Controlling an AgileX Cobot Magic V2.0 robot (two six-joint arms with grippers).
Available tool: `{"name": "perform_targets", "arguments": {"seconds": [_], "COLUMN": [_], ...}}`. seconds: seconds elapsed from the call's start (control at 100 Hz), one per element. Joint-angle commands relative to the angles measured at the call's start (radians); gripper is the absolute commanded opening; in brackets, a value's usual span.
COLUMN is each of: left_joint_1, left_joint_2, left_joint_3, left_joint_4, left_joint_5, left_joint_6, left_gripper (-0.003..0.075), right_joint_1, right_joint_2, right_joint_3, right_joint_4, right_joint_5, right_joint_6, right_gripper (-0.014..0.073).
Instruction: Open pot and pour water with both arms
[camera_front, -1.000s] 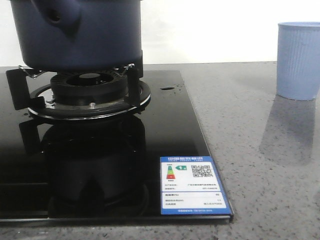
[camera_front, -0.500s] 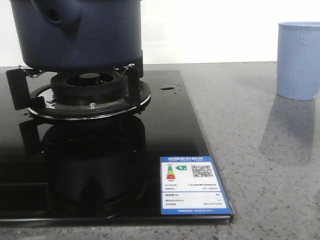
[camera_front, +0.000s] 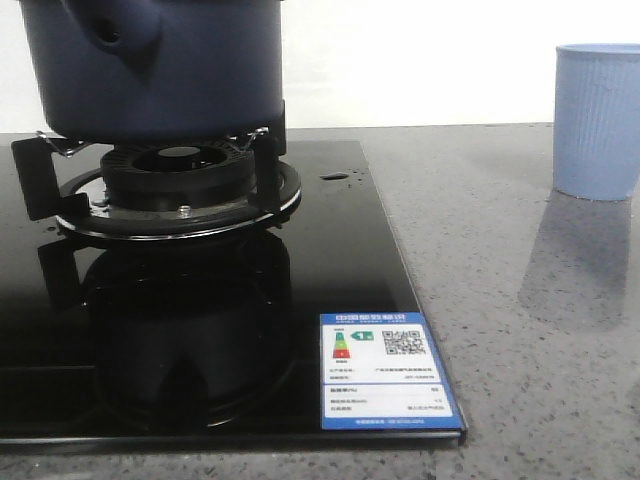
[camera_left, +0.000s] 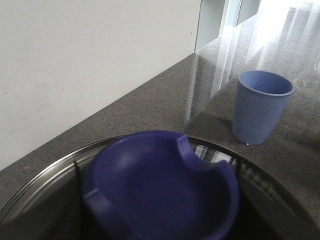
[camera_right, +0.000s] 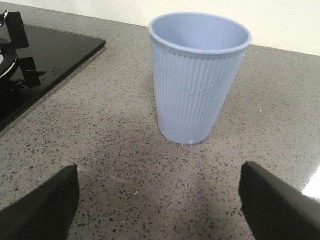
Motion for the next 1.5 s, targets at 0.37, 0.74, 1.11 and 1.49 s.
{"name": "perform_targets", "arguments": {"seconds": [0.37, 0.74, 1.11, 1.49], "left_joint_1": [-0.009, -0.001, 0.197, 0.368], "left_joint_2": [-0.034, -0.082, -0.294, -0.43], "left_joint_3": [-0.035, -0.068, -0.096, -0.092], "left_joint_4": [-0.082, -0.102, -0.097, -0.089], "left_joint_5": [0.045, 0.053, 0.053, 0.019], "left_joint_6": [-0.009, -0.009, -0.064, -0.199], "left_gripper": [0.0463, 0.0554, 0.054, -0.0016], "right_joint_1": [-0.001, -0.001, 0.032, 0.032], "right_joint_2": [-0.005, -0.005, -0.007, -0.007], "right_joint_3": [-0.027, -0.027, -0.044, -0.233], "right_joint_4": [0.024, 0.024, 0.052, 0.206], "right_joint_5": [-0.024, -0.024, -0.099, -0.126], "right_joint_6": [0.003, 0.003, 0.003, 0.001], "right_gripper": [0.0589, 0.0589, 0.0562, -0.0051]}}
